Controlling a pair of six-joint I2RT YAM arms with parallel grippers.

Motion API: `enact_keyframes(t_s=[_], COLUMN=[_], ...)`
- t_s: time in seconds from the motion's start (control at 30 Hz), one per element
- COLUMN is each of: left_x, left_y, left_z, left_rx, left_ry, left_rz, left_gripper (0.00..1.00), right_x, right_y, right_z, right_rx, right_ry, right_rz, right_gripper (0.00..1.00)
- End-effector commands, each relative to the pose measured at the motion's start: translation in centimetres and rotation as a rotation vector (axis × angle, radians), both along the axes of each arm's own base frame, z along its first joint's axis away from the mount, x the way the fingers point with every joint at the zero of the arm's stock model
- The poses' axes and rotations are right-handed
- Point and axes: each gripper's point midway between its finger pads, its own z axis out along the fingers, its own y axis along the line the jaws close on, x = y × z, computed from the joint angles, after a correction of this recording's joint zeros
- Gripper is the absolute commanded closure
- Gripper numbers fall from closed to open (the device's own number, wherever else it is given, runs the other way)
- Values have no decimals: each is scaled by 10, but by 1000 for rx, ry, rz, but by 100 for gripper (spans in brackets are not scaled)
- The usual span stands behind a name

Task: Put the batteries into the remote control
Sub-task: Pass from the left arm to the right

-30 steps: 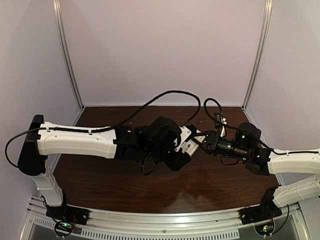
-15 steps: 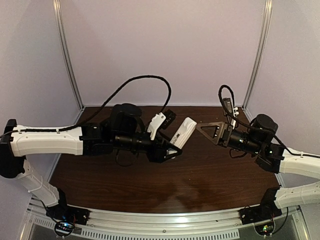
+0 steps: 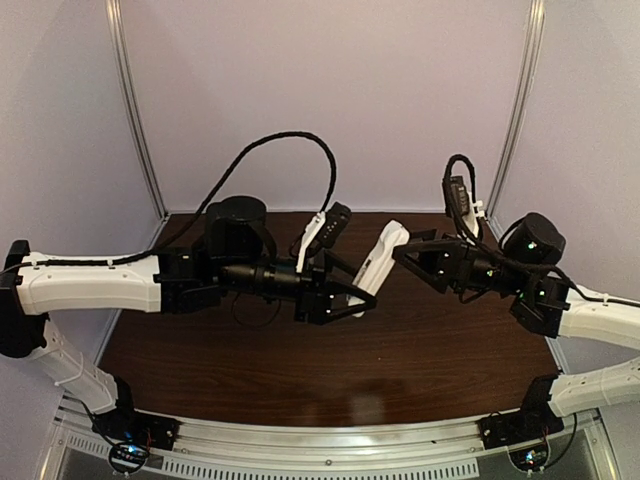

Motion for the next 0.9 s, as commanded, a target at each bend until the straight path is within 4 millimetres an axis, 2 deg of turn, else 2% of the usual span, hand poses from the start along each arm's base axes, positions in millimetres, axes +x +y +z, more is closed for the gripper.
enact_keyframes(t_s=[0.0, 0.17, 0.4, 0.47, 0.6, 0.63, 0.7, 0.87], left_x=[-10, -7, -1, 3, 15, 18, 30, 49], left_y=[-2, -2, 0, 3, 16, 21, 36, 73], left_z=[14, 9, 6, 4, 0, 0, -1, -6], left_rx=[-80, -72, -66, -63, -46, -44, -39, -16], left_ry=[-4, 9, 10, 11, 25, 30, 37, 46], left_rz=[-60, -45, -2, 16, 77, 99, 148, 289], left_gripper=[55, 55, 53, 42, 6, 3, 3, 3], right_x=[-12, -17, -19, -18, -12, -10, -2, 20], right_y=[7, 14, 15, 15, 15, 15, 15, 15], right_z=[15, 19, 20, 20, 15, 13, 7, -28], right_rx=[36, 43, 41, 39, 1, -11, -49, -227], right_ry=[-41, -45, -41, -36, -16, -10, 6, 68], right_rz=[72, 110, 118, 115, 80, 65, 19, -90], right_gripper=[30, 41, 71, 78, 83, 84, 85, 88])
